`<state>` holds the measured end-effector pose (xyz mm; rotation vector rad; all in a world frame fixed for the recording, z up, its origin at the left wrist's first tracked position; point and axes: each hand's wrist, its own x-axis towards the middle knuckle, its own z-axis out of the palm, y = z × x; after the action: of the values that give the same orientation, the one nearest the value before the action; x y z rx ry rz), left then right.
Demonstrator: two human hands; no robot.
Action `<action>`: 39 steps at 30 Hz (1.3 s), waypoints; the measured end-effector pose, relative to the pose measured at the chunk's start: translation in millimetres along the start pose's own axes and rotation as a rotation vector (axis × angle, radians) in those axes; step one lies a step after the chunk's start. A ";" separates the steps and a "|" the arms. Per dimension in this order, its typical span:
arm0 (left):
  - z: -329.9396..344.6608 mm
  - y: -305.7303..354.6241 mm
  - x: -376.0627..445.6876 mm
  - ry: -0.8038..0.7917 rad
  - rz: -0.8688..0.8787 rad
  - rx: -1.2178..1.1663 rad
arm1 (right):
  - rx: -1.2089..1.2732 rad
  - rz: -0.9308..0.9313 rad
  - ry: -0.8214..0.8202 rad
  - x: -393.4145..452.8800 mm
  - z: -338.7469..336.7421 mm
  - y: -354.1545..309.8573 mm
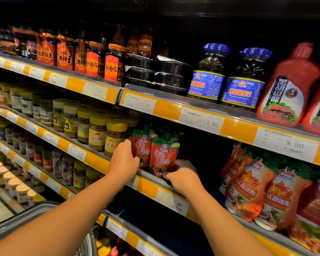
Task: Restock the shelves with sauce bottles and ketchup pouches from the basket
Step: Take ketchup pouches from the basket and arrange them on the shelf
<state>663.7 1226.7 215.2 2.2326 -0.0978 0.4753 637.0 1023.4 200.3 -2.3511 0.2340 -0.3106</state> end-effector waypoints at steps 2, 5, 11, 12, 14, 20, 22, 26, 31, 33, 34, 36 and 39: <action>2.0 3.0 -0.9 0.031 -0.010 0.034 | -0.003 0.037 -0.016 0.5 -0.7 -3.3; 3.7 3.4 -0.7 0.042 -0.022 0.025 | 0.053 0.030 -0.039 -1.5 -1.4 -6.7; 7.7 7.3 0.3 0.035 -0.011 0.108 | 0.038 -0.033 -0.034 1.8 6.5 -9.1; 8.8 8.6 0.9 0.025 -0.017 0.128 | 0.036 -0.031 -0.037 3.7 7.1 -9.4; 11.5 10.3 2.9 -0.004 -0.027 0.165 | 0.023 -0.017 -0.043 8.8 7.9 -8.0; 14.6 13.8 11.7 -0.072 -0.035 0.208 | -0.004 -0.019 -0.051 25.6 15.8 -2.5; 15.2 15.0 13.5 -0.087 -0.034 0.227 | -0.008 -0.023 -0.041 29.5 17.8 -1.0; 17.4 15.8 14.9 -0.099 -0.022 0.244 | -0.010 -0.035 -0.026 32.0 18.7 0.2; 21.0 16.9 21.8 -0.155 -0.059 0.296 | -0.045 0.009 0.020 37.1 18.5 0.2; 23.2 14.7 25.3 -0.168 -0.053 0.315 | -0.092 0.028 0.020 41.1 20.8 1.9; 24.5 13.0 27.1 -0.168 -0.040 0.319 | -0.107 0.046 0.020 42.0 21.1 1.8; 25.7 12.1 31.1 -0.180 -0.022 0.328 | -0.114 0.077 0.026 41.5 20.4 -0.3; 23.3 14.6 34.5 -0.240 -0.032 0.370 | -0.130 0.092 0.030 39.8 19.8 -2.9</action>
<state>699.4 1202.6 225.0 2.6446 -0.1057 0.2172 680.9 1028.2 194.7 -2.4563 0.3864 -0.2942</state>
